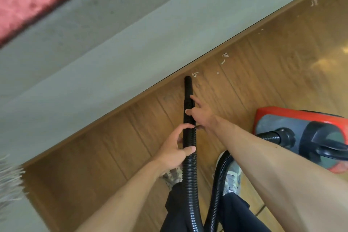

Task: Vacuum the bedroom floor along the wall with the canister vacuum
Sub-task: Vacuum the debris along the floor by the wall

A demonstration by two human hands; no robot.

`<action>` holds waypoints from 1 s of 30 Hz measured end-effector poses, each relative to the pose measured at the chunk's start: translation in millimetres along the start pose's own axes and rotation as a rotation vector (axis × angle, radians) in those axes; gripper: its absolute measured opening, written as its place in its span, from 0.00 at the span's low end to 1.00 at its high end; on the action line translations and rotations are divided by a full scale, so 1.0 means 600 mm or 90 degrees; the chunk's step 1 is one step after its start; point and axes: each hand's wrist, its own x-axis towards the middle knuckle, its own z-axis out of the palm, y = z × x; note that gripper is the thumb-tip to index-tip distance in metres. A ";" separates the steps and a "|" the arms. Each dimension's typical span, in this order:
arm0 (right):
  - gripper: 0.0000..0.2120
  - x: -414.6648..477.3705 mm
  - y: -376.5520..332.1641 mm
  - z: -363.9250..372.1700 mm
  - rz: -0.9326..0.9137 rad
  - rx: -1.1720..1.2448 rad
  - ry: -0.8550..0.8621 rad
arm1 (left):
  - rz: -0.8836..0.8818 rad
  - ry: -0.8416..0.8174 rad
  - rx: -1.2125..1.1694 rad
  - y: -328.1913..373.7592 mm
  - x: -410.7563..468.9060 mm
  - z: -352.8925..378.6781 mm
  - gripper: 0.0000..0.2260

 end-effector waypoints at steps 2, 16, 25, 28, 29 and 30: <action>0.32 0.000 0.000 -0.006 0.006 0.019 0.007 | -0.006 -0.010 0.014 0.006 0.002 0.001 0.25; 0.33 0.006 -0.021 -0.036 0.021 0.086 -0.016 | -0.029 -0.029 0.033 0.056 0.013 0.003 0.26; 0.34 0.020 -0.023 -0.165 0.016 0.154 0.031 | -0.024 -0.056 0.114 0.137 0.061 0.092 0.26; 0.34 0.022 -0.016 -0.201 0.024 0.179 0.048 | -0.010 -0.076 0.162 0.157 0.076 0.118 0.25; 0.33 0.023 -0.014 -0.211 0.024 0.185 0.050 | -0.007 -0.083 0.174 0.163 0.080 0.125 0.25; 0.33 0.026 -0.011 -0.218 0.023 0.190 0.048 | -0.008 -0.086 0.182 0.166 0.083 0.131 0.25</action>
